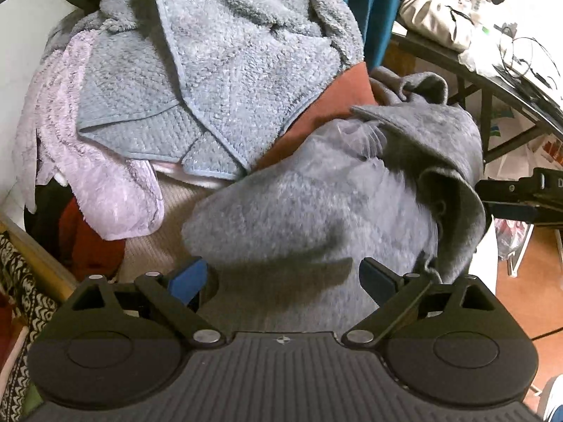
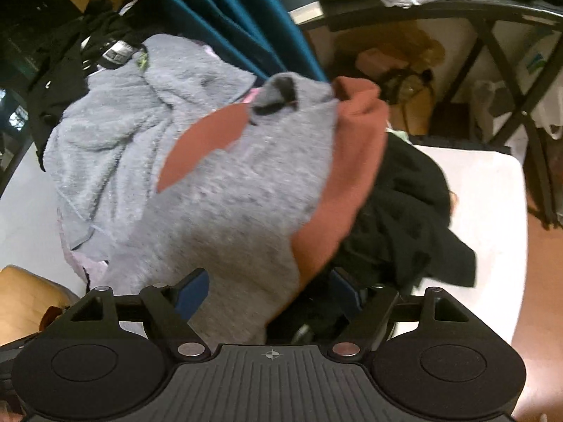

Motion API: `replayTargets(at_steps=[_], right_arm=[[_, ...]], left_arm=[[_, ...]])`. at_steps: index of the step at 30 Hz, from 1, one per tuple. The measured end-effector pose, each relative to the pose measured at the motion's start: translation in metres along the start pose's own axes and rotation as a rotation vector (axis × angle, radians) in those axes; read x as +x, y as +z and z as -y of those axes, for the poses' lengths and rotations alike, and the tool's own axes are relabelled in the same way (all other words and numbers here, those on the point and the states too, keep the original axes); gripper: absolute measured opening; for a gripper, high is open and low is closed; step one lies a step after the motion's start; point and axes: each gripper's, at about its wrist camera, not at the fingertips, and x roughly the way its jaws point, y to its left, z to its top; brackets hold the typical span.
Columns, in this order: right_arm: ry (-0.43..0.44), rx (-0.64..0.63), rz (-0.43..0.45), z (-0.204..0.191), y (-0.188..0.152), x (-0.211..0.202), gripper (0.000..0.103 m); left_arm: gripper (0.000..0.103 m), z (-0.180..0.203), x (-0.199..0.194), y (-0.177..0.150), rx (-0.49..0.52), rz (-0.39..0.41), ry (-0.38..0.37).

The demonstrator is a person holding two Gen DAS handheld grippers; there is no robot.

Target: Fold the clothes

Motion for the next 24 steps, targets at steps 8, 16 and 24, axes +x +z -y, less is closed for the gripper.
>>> replayTargets(at_steps=[8, 16, 24], right_arm=[[0.014, -0.047, -0.038, -0.01, 0.007, 0.018, 0.035], [-0.031, -0.004, -0.049, 0.016, 0.005, 0.009, 0.007], [-0.054, 0.029, -0.019, 0.02, 0.001, -0.006, 0.046]], left_arm=[[0.095, 0.013, 0.01, 0.021, 0.035, -0.025, -0.022], [0.095, 0.019, 0.018, 0.028, 0.043, -0.041, -0.034], [0.095, 0.021, 0.021, 0.03, 0.059, -0.052, -0.047]])
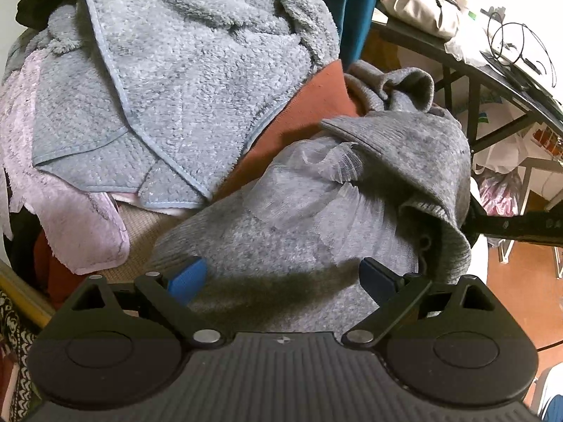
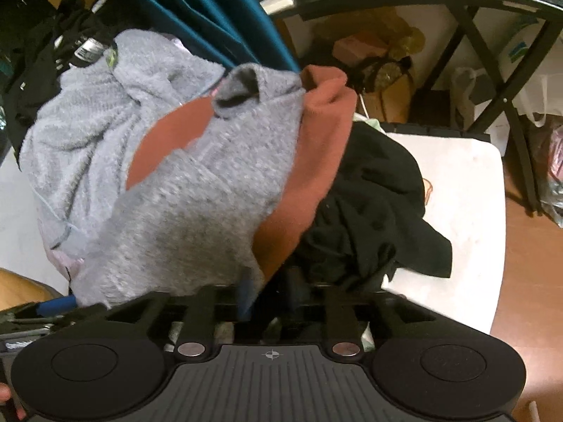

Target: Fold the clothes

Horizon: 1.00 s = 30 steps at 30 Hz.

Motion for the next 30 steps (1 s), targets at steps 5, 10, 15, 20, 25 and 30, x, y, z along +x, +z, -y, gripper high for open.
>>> replayTargets(at_steps=[5, 10, 15, 20, 25, 30], right_arm=[[0.019, -0.048, 0.036, -0.027, 0.009, -0.001, 0.07], [0.033, -0.128, 0.037, -0.055, 0.014, 0.012, 0.084], [0.044, -0.141, -0.034, -0.054, 0.009, 0.027, 0.029], [-0.039, -0.066, -0.076, -0.025, -0.006, 0.025, 0.013], [-0.153, 0.042, -0.138, 0.013, -0.024, 0.023, 0.009], [-0.238, 0.095, -0.187, 0.029, -0.037, 0.023, 0.012]], left_arm=[[0.078, -0.001, -0.006, -0.001, 0.017, 0.018, -0.039], [0.025, -0.002, -0.009, 0.002, 0.071, -0.009, -0.042], [0.009, -0.006, -0.016, 0.003, 0.078, -0.002, -0.065], [0.006, -0.014, -0.02, -0.004, 0.04, 0.0, -0.084], [0.005, -0.019, -0.02, -0.011, 0.029, -0.009, -0.078], [0.005, -0.025, -0.02, -0.016, 0.003, -0.024, -0.079]])
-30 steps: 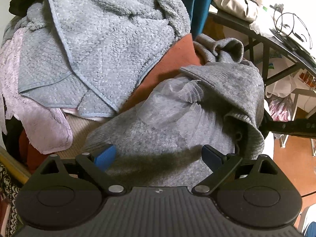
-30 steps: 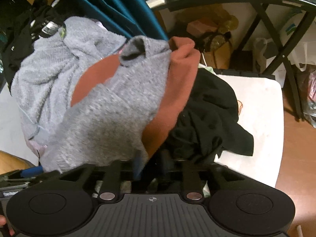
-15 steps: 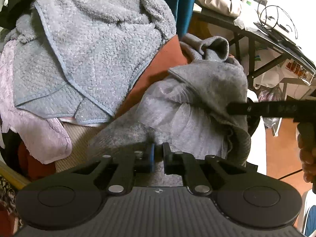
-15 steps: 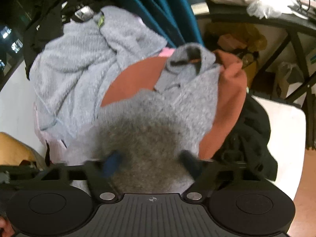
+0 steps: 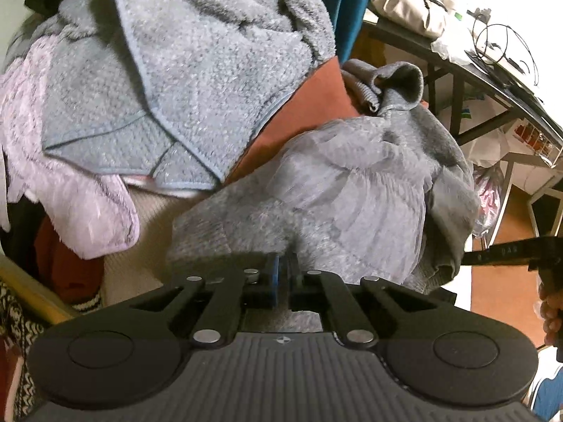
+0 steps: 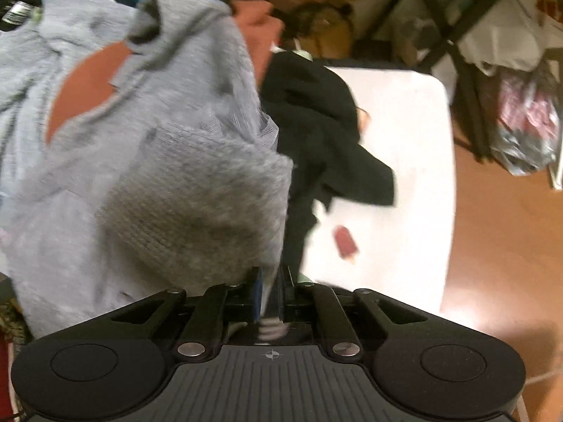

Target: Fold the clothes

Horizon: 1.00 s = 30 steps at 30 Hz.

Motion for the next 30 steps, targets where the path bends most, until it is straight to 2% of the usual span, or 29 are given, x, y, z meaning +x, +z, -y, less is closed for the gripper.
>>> replayTargets(at_steps=[5, 7, 9, 11, 12, 16, 21, 27, 30], right_arm=[[-0.009, 0.027, 0.02, 0.0, 0.002, -0.006, 0.027], [-0.002, 0.025, 0.045, -0.003, 0.006, -0.012, 0.032], [0.004, 0.022, 0.07, -0.005, 0.009, -0.017, 0.04], [0.013, 0.008, 0.095, -0.008, 0.013, -0.022, 0.047], [0.019, 0.0, 0.106, -0.01, 0.016, -0.025, 0.05], [0.028, -0.014, 0.124, -0.011, 0.024, -0.03, 0.054], [0.04, 0.0, 0.126, -0.004, 0.032, -0.025, 0.055], [0.054, 0.009, 0.101, 0.005, 0.044, -0.012, 0.056], [0.058, 0.0, 0.088, 0.009, 0.045, -0.008, 0.056]], left_arm=[[0.01, 0.003, -0.001, 0.0, 0.012, -0.008, -0.004], [0.016, 0.005, -0.002, 0.003, 0.01, -0.004, -0.007], [0.036, 0.008, -0.004, 0.006, 0.015, 0.005, -0.011], [0.046, 0.012, -0.005, 0.01, 0.032, 0.022, -0.009], [0.046, 0.014, -0.006, 0.012, 0.043, 0.03, -0.006], [0.047, 0.019, -0.004, 0.024, 0.049, 0.041, 0.0], [0.054, 0.028, 0.004, 0.042, 0.078, 0.047, 0.013], [0.071, 0.047, 0.027, 0.072, 0.221, 0.045, -0.033], [0.072, 0.06, 0.045, 0.09, 0.323, 0.03, -0.057]])
